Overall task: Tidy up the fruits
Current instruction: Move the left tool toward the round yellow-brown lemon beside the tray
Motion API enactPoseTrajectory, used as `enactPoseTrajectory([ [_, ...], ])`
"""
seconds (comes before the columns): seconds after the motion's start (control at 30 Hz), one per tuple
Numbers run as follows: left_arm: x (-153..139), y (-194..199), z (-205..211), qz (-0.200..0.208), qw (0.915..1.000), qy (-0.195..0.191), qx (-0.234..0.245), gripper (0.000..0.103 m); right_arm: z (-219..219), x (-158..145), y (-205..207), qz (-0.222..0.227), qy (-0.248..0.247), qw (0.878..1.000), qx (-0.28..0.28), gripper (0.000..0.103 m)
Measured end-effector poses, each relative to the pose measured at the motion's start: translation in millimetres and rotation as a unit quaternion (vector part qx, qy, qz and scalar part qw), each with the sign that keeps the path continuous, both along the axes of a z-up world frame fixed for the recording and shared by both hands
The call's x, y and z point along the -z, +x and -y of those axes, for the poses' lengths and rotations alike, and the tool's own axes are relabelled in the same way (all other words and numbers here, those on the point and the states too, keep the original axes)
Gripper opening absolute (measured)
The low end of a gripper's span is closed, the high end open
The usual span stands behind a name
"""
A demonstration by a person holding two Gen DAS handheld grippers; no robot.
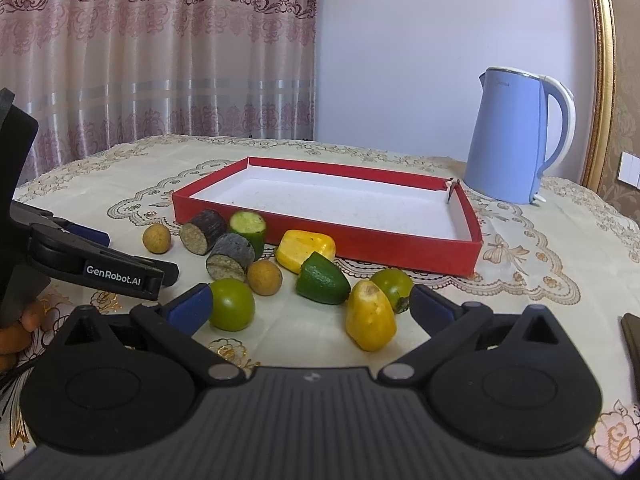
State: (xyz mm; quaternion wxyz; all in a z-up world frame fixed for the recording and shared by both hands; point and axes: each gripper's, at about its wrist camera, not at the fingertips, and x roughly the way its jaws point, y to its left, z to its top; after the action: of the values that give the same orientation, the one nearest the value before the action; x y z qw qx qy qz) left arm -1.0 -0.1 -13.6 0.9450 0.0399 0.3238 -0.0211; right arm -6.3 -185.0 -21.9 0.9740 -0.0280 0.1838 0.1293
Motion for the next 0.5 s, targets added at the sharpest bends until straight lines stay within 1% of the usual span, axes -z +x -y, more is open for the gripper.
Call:
enactPoseTrajectory([
  [0.17,0.9,0.2,-0.1,-0.002,1.0,-0.001,0.0,0.092,-0.9,0.4,2.0,-0.003,-0.007,1.0,0.007,0.103],
  [0.27,1.2,0.3,0.1,-0.002,1.0,-0.002,0.0,0.092,-0.6,0.2,2.9,-0.003,-0.011,0.999,0.034,0.103],
  [0.43,1.0,0.4,0.2,-0.002,1.0,-0.001,0.0,0.092,5.1,0.2,10.2,-0.03,0.027,0.998,0.051,0.103],
  [0.5,1.0,0.5,0.2,-0.002,1.0,-0.001,0.0,0.092,4.7,-0.2,12.1,-0.032,0.025,0.997,0.058,0.103],
])
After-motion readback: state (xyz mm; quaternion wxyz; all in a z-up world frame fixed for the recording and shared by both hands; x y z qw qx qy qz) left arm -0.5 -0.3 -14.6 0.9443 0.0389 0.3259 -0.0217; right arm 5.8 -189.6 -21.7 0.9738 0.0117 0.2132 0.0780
